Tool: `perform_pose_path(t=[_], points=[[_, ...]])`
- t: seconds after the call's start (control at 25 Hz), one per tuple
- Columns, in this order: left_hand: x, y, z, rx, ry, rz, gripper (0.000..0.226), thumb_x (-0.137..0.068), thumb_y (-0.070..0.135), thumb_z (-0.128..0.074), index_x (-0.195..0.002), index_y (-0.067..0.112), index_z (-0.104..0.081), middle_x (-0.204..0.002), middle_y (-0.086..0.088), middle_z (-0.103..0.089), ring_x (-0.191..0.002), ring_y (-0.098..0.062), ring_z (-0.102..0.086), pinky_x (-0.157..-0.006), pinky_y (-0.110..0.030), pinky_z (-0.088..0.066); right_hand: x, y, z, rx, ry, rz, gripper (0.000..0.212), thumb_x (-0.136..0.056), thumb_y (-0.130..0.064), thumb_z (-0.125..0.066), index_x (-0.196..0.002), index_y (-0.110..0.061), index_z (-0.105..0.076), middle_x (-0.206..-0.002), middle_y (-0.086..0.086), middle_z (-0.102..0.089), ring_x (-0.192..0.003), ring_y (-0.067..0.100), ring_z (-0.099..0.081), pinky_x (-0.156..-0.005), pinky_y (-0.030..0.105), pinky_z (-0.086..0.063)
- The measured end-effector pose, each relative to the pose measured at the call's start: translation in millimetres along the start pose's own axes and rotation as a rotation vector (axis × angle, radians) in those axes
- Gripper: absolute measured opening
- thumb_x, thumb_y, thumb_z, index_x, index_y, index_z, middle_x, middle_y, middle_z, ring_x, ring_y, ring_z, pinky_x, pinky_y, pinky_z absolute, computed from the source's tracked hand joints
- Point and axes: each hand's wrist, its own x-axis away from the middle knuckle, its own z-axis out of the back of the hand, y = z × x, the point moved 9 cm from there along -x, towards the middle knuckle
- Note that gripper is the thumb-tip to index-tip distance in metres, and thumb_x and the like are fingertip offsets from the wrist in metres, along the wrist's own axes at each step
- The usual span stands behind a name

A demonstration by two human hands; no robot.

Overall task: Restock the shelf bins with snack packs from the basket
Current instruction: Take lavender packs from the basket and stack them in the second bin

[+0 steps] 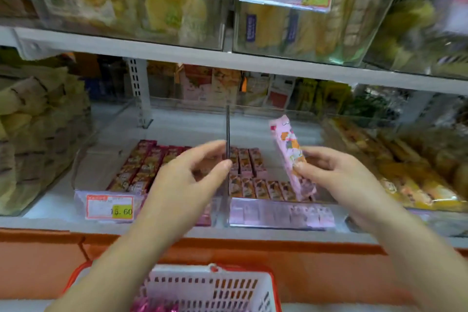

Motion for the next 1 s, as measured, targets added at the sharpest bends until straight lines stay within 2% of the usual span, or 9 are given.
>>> perform_pose_path(t=[0.08,0.16,0.24,0.36,0.52,0.56,0.68,0.84,1.0], points=[[-34,-11,-14,-0.255,-0.054,-0.018,0.053,-0.09,0.044,-0.055,-0.14,0.031,-0.045,-0.134,0.013,-0.056,-0.12,-0.002,-0.053,-0.103,-0.025,-0.042,-53,10,16,0.164,0.099,-0.065,0.018,-0.085,-0.016,-0.07,-0.102,-0.019,-0.065,-0.096,-0.005,-0.068,-0.079,0.009,-0.064,-0.07,0.022,-0.049],[-52,-31,-36,-0.407,-0.158,-0.003,0.061,-0.094,0.049,-0.046,-0.149,0.031,-0.027,-0.146,0.006,-0.045,-0.131,-0.012,-0.045,-0.103,-0.025,-0.037,-100,39,12,0.32,0.088,-0.17,0.018,-0.086,-0.018,-0.069,-0.103,-0.012,-0.067,-0.099,0.001,-0.067,-0.084,0.019,-0.065,-0.076,0.03,-0.052],[-55,-48,-52,-0.361,-0.231,0.007,0.059,-0.096,0.05,-0.039,-0.15,0.036,-0.019,-0.146,0.006,-0.045,-0.132,-0.012,-0.043,-0.098,-0.023,-0.038,-136,76,-2,0.395,0.028,-0.288,0.019,-0.086,-0.023,-0.068,-0.09,-0.005,-0.07,-0.091,0.01,-0.072,-0.078,0.025,-0.068,-0.073,0.035,-0.056],[-56,-61,-56,-0.271,-0.226,0.005,0.059,-0.094,0.056,-0.034,-0.149,0.044,-0.017,-0.147,0.015,-0.041,-0.132,-0.004,-0.04,-0.095,-0.019,-0.036,-158,112,-17,0.475,0.01,-0.425,0.028,-0.086,-0.028,-0.069,-0.071,-0.006,-0.061,-0.066,0.006,-0.063,-0.057,0.016,-0.06,-0.052,0.025,-0.047],[-57,-66,-56,-0.284,-0.226,0.008,0.061,-0.091,0.061,-0.032,-0.147,0.049,-0.013,-0.149,0.019,-0.037,-0.132,-0.003,-0.039,-0.095,-0.02,-0.037,-156,134,-33,0.411,-0.029,-0.514,0.029,-0.085,-0.026,-0.071,-0.073,-0.003,-0.057,-0.071,0.007,-0.061,-0.06,0.018,-0.059,-0.05,0.017,-0.048],[-57,-65,-56,-0.276,-0.225,0.004,0.06,-0.091,0.061,-0.033,-0.147,0.05,-0.013,-0.149,0.02,-0.036,-0.132,-0.003,-0.039,-0.095,-0.02,-0.037,-155,136,-37,0.364,-0.047,-0.529,0.028,-0.084,-0.024,-0.072,-0.077,-0.001,-0.059,-0.075,0.009,-0.064,-0.064,0.02,-0.062,-0.053,0.017,-0.053],[-58,-66,-56,-0.264,-0.225,0.014,0.06,-0.09,0.061,-0.033,-0.146,0.05,-0.014,-0.148,0.021,-0.037,-0.132,-0.003,-0.04,-0.094,-0.02,-0.037,-154,138,-41,0.293,-0.118,-0.505,0.039,-0.078,-0.027,-0.078,-0.106,-0.002,-0.067,-0.1,0.01,-0.07,-0.09,0.026,-0.068,-0.085,0.039,-0.058],[-56,-67,-57,-0.237,-0.234,0.02,0.06,-0.09,0.061,-0.034,-0.146,0.05,-0.014,-0.148,0.02,-0.037,-0.133,-0.004,-0.04,-0.098,-0.023,-0.039,-149,133,-50,0.442,-0.233,-0.408,0.065,-0.072,-0.035,-0.081,-0.13,-0.021,-0.056,-0.122,0.002,-0.061,-0.107,0.02,-0.058,-0.083,0.026,-0.046],[-57,-67,-57,-0.245,-0.23,0.021,0.06,-0.09,0.062,-0.034,-0.146,0.051,-0.014,-0.149,0.02,-0.037,-0.133,-0.004,-0.041,-0.098,-0.025,-0.04,-154,126,-60,0.558,-0.222,-0.282,0.07,-0.074,-0.042,-0.078,-0.133,-0.015,-0.053,-0.135,0.003,-0.054,-0.119,0.021,-0.052,-0.088,0.024,-0.038]])
